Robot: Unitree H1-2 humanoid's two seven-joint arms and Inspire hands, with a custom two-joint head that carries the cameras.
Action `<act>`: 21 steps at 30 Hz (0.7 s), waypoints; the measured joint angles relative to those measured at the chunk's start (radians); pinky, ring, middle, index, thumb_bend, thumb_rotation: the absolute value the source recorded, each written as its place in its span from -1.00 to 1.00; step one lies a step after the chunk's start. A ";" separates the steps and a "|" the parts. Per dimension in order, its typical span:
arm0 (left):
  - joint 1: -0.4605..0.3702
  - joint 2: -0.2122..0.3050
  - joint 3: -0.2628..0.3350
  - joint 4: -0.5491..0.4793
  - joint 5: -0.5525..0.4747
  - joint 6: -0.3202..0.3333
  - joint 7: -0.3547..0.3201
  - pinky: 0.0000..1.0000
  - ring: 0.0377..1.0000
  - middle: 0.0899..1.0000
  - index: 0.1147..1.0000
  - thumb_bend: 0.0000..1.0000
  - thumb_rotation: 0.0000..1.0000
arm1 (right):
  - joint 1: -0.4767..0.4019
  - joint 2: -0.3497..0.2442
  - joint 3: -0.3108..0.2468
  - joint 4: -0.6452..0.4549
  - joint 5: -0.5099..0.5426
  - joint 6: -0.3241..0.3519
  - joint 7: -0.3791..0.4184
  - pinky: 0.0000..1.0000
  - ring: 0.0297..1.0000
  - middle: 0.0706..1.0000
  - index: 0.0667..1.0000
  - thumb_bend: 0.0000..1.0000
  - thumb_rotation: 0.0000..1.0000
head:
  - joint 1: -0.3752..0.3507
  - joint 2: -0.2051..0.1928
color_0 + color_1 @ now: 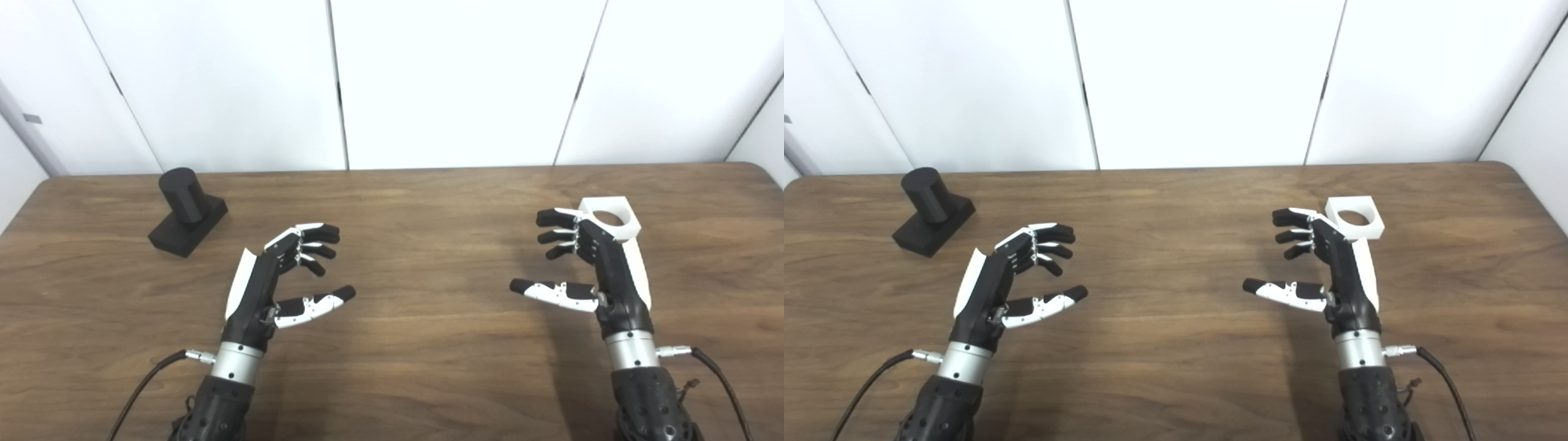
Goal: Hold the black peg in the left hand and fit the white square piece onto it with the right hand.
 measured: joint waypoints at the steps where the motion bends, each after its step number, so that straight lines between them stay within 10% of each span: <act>1: 0.000 0.000 0.000 0.000 0.000 0.000 0.000 -0.04 0.24 0.34 0.28 0.50 -1.00 | 0.000 0.000 0.000 0.000 0.000 0.000 0.000 -0.03 0.19 0.32 0.28 0.19 -0.92 | 0.000 0.000; 13: 0.000 0.000 0.000 0.000 -0.003 0.000 -0.002 -0.02 0.25 0.34 0.28 0.52 -1.00 | 0.000 0.000 0.001 0.000 -0.002 0.000 0.000 -0.03 0.19 0.31 0.29 0.20 -0.91 | 0.009 -0.002; 21: 0.000 -0.013 -0.015 0.000 -0.003 0.000 -0.001 -0.03 0.25 0.34 0.28 0.52 -1.00 | 0.001 -0.014 -0.009 0.000 0.016 -0.001 0.013 0.01 0.22 0.32 0.30 0.18 -0.97 | 0.231 -0.018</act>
